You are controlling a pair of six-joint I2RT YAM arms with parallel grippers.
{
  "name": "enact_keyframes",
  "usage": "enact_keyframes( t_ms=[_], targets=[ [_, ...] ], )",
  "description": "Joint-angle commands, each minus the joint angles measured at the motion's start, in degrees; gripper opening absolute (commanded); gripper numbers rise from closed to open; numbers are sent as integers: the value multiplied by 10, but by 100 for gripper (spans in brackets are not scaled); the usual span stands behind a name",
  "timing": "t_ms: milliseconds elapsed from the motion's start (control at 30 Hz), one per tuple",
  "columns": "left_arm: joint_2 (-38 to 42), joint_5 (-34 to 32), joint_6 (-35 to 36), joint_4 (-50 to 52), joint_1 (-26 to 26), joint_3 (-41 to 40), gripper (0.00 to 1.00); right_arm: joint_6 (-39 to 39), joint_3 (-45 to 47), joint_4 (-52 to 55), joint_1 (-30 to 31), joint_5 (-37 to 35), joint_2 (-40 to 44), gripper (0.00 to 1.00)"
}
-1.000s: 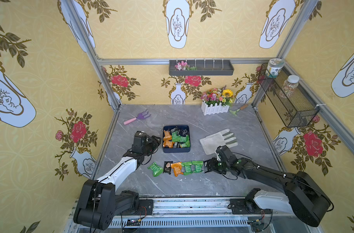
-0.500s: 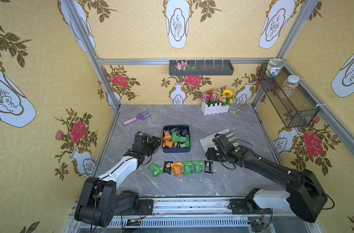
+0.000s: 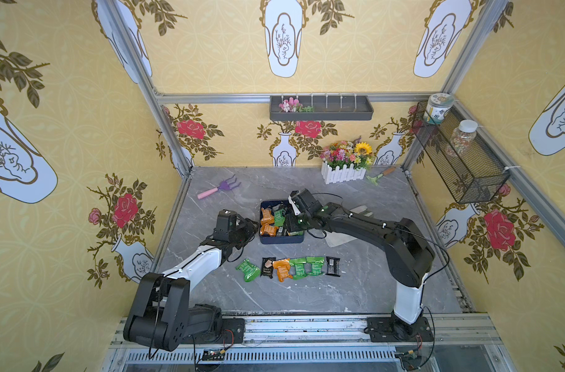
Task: Take the cookies out of the storage box
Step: Pick up the cookie from the storage box.
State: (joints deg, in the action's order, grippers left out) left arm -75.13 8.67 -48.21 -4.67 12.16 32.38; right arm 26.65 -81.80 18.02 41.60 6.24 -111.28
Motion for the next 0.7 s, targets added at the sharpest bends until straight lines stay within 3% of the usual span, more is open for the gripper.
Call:
enact_keyframes(
  t_ms=[0, 233, 500, 667],
  targets=[
    [-1, -4, 11, -17, 0, -9, 56, 0, -19, -38, -12, 33, -29, 55],
    [-17, -3, 21, -33, 0, -11, 56, 18, -67, -65, -25, 55, -85, 55],
    [-47, 24, 18, -58, -1, -11, 53, 26, -108, -43, -24, -7, -129, 54],
    [-54, 22, 25, -56, 0, -10, 52, 25, -123, -48, -25, -11, -148, 53]
  ],
)
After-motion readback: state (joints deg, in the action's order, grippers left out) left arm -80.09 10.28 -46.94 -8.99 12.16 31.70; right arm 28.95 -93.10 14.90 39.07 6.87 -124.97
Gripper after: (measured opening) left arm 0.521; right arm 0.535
